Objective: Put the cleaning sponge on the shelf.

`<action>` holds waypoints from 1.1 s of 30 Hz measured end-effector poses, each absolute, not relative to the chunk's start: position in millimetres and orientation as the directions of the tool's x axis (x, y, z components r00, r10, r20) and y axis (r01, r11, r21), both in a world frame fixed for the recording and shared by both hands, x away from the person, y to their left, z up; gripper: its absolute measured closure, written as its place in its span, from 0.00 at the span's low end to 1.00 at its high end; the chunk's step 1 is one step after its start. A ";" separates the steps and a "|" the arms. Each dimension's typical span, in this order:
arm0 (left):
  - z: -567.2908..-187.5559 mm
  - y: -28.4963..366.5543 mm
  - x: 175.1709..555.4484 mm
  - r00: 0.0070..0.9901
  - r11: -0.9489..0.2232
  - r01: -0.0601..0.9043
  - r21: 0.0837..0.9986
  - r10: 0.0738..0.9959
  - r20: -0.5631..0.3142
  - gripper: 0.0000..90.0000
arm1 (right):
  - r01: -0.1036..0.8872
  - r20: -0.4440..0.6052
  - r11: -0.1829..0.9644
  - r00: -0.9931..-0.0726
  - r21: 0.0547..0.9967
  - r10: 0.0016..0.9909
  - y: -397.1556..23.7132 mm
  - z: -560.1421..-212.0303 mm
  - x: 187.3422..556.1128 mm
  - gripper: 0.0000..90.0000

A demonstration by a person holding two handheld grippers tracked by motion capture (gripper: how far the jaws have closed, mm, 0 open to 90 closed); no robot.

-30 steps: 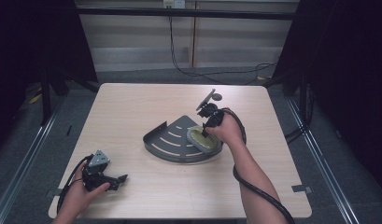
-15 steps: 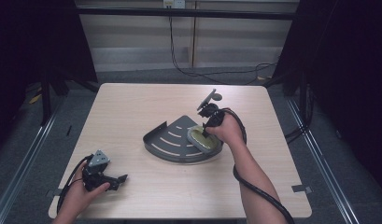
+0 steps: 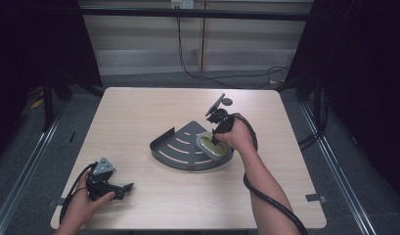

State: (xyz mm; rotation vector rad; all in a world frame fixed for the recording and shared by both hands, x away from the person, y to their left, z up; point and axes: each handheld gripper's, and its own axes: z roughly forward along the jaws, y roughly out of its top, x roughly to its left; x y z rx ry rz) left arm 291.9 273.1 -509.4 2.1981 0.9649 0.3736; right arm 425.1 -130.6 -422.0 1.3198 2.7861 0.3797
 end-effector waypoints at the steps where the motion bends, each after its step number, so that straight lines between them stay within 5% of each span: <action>1: -509.4 273.1 291.9 0.681 -0.480 0.531 0.699 0.732 -0.015 0.00 | 0.758 0.071 0.609 -0.638 0.233 0.767 -130.8 -422.0 425.2 0.78; 33: -509.3 273.0 291.8 0.681 -0.480 0.531 0.698 0.732 -0.015 0.00 | 0.780 0.056 0.581 -0.608 0.232 0.792 -152.9 -401.3 416.4 0.34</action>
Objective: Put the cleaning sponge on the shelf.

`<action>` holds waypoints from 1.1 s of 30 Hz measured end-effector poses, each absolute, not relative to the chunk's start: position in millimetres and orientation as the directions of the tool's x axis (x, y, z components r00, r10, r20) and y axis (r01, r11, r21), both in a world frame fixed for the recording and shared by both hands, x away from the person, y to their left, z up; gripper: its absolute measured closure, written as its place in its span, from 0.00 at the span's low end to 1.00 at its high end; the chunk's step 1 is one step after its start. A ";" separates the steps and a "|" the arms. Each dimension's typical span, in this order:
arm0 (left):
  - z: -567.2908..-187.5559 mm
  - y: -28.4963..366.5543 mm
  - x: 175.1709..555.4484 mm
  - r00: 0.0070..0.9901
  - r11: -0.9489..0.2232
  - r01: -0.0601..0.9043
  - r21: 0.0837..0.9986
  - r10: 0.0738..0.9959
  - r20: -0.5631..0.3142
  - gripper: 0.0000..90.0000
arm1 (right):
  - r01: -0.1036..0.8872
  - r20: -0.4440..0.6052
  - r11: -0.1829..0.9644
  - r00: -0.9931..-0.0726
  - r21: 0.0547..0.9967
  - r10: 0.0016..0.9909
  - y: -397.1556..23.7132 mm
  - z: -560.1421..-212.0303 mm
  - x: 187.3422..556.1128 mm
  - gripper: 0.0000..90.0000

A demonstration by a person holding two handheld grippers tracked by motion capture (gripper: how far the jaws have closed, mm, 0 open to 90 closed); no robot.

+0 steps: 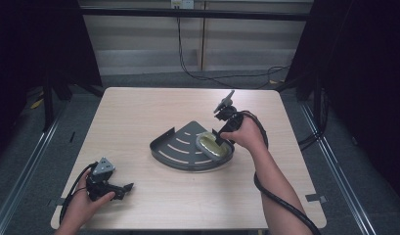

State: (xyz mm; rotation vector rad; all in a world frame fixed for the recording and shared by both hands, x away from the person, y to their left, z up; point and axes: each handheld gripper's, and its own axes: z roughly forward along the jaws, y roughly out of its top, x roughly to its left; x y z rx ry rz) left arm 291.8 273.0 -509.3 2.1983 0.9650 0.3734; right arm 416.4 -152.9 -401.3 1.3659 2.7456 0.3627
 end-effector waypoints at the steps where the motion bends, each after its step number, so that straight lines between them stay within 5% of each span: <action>1: -509.3 273.0 291.8 0.681 -0.480 0.531 0.698 0.732 -0.015 0.00 | 0.784 0.059 0.576 -0.602 0.232 0.796 -154.2 -400.4 415.3 0.33; 33: -509.4 273.0 291.8 0.680 -0.479 0.532 0.698 0.733 -0.015 0.00 | 0.781 0.077 0.561 -0.599 0.273 0.797 -199.1 -386.1 375.7 0.23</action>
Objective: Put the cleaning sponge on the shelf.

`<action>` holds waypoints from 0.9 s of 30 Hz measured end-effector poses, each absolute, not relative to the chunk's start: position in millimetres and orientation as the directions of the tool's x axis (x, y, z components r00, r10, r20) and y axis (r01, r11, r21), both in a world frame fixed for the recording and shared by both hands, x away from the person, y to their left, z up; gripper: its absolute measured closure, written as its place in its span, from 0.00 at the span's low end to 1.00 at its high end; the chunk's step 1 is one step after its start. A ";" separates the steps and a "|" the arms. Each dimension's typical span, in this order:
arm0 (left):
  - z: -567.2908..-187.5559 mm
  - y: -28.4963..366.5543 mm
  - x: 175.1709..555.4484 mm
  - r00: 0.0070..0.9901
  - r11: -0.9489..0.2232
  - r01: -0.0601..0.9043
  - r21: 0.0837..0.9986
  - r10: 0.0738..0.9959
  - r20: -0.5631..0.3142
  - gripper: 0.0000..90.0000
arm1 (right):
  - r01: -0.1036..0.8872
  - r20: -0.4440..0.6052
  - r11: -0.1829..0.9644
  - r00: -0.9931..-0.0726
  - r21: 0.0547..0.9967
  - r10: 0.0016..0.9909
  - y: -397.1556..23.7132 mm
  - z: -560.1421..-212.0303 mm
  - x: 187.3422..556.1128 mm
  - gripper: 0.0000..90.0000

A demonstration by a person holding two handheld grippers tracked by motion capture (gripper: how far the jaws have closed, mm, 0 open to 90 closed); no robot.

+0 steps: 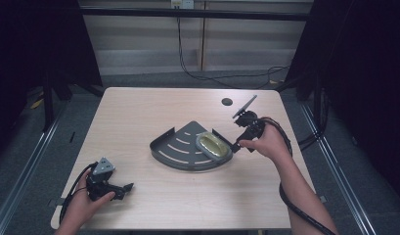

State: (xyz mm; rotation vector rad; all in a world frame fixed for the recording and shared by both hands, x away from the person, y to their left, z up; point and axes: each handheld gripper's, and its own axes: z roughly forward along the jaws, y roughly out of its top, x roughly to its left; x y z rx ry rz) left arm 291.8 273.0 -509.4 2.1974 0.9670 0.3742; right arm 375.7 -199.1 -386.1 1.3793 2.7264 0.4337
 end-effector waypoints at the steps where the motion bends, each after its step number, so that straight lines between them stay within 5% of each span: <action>1: -509.4 272.9 291.6 0.679 -0.476 0.534 0.699 0.734 -0.018 0.00 | 0.783 0.077 0.560 -0.597 0.273 0.798 -200.0 -386.0 374.3 0.23; 27: -509.0 273.8 292.2 0.688 -0.489 0.529 0.694 0.726 -0.013 0.00 | 0.754 0.085 0.604 -0.640 0.259 0.763 -226.9 -396.2 337.3 0.22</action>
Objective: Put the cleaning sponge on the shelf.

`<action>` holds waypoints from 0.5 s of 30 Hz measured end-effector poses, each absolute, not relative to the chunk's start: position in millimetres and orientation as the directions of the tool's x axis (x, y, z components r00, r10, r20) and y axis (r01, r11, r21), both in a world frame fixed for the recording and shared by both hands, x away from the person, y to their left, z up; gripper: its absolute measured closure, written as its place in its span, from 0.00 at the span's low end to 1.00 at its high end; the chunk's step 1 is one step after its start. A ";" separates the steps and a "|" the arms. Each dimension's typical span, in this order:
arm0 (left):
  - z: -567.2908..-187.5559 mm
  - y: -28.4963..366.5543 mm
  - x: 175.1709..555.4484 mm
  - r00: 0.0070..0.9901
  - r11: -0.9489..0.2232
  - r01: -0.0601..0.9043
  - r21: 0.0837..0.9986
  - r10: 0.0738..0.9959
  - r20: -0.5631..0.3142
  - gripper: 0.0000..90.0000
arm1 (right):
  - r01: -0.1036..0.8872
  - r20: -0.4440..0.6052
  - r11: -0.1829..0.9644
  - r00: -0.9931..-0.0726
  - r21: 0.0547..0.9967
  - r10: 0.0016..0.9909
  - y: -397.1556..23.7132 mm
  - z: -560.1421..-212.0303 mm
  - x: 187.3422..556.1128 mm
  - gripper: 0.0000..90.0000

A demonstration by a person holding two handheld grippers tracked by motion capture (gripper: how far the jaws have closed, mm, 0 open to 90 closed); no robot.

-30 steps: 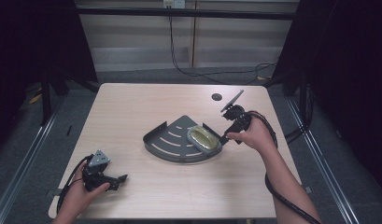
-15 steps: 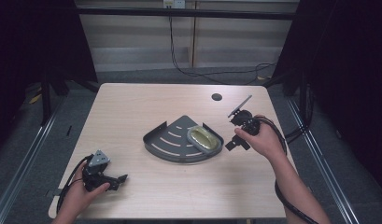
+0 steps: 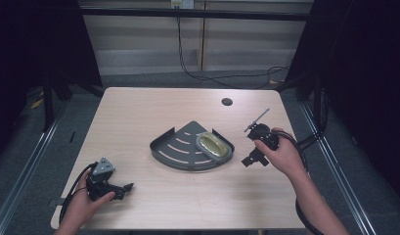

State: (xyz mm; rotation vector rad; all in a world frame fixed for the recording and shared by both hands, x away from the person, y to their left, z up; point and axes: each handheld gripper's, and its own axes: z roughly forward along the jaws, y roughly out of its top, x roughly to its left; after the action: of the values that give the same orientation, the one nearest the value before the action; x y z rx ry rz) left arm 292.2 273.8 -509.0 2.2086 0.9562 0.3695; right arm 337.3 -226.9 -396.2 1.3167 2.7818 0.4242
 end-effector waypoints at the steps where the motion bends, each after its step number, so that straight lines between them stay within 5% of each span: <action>1: -509.0 273.8 292.2 0.688 -0.490 0.528 0.694 0.725 -0.012 0.00 | 0.745 0.079 0.616 -0.651 0.255 0.755 -228.1 -397.3 335.6 0.22; 15: -509.3 273.4 292.0 0.683 -0.481 0.531 0.698 0.730 -0.016 0.00 | 0.754 0.087 0.616 -0.646 0.229 0.758 -244.1 -419.9 311.2 0.22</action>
State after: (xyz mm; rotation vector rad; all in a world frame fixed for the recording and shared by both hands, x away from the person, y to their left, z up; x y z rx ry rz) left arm 292.0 273.4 -509.3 2.1996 0.9623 0.3703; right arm 311.2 -244.1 -419.9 1.3136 2.8069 0.3850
